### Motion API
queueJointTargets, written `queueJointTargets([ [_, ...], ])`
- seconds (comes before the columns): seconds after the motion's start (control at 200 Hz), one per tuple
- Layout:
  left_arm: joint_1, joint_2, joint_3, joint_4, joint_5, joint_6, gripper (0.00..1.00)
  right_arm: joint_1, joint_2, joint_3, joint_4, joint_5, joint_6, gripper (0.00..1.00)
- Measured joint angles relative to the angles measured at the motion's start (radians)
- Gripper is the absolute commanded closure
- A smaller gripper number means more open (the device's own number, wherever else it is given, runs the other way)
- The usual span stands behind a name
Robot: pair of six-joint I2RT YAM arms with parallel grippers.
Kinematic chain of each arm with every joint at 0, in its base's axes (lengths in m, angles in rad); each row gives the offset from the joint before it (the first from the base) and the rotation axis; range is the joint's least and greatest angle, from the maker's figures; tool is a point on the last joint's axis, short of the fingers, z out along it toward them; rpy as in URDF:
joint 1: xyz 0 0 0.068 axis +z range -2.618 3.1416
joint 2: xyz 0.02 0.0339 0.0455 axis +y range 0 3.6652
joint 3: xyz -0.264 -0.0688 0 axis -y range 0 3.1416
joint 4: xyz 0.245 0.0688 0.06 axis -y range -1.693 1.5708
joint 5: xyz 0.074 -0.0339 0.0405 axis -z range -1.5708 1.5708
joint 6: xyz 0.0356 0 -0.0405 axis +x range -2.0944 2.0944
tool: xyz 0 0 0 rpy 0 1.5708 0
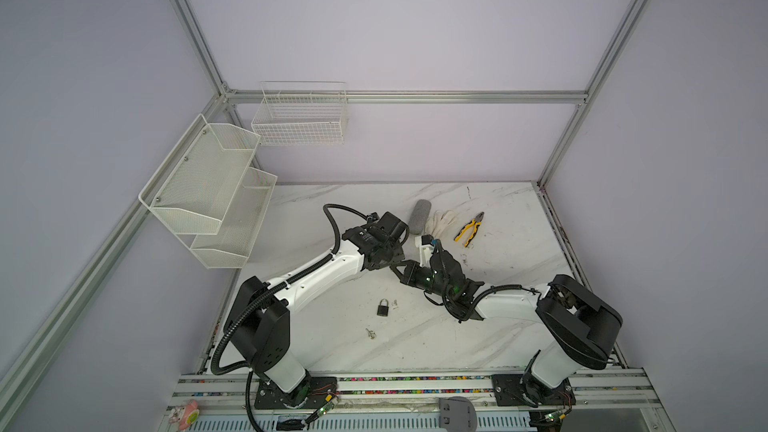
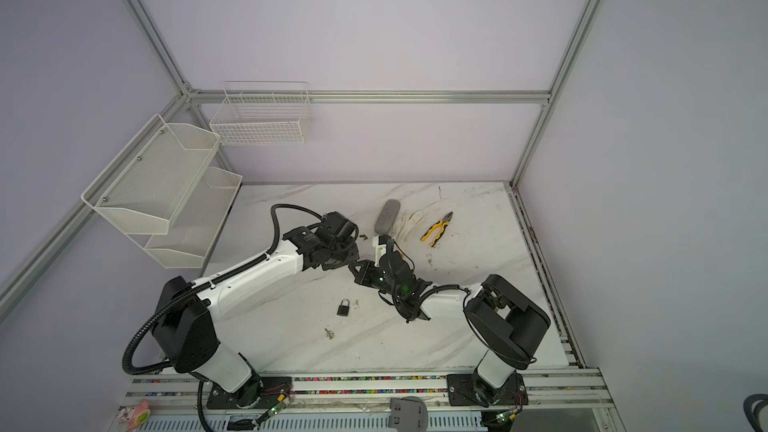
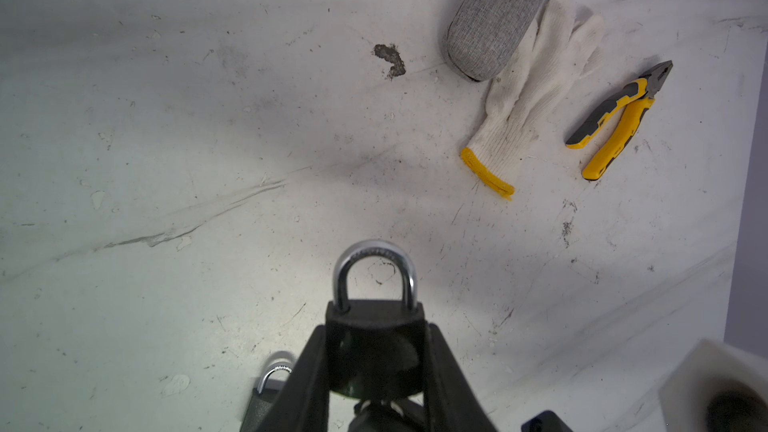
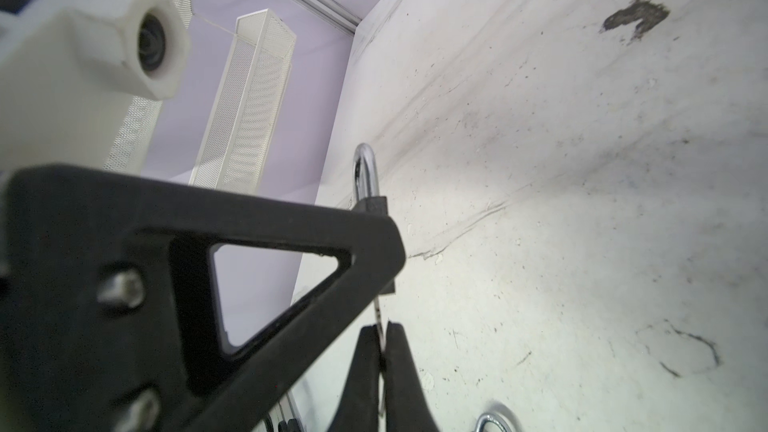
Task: Unlock with the key
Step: 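Press the key further into the padlock held by the left gripper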
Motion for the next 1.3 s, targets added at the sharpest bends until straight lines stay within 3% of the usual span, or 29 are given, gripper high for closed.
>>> queueJointTargets([
  [0.4,-0.005,-0.028,-0.004,0.018,0.008,0.025,1.0,0.002,-0.043,0.002,-0.037,0.03,-0.041,1.0],
  [0.5,-0.002,-0.029,-0.004,0.019,0.011,0.026,1.0,0.002,-0.044,0.001,-0.037,0.027,-0.047,0.87],
  [0.705,0.012,-0.029,-0.004,-0.017,-0.003,0.023,1.0,-0.012,-0.062,-0.022,-0.023,0.022,-0.056,0.71],
  [0.94,0.023,-0.029,-0.004,-0.011,-0.005,0.006,1.0,-0.031,-0.086,-0.058,0.044,-0.031,-0.003,0.71],
  [1.3,0.023,-0.029,-0.004,0.003,-0.009,-0.006,1.0,-0.035,-0.008,-0.064,0.16,-0.077,0.085,0.75],
])
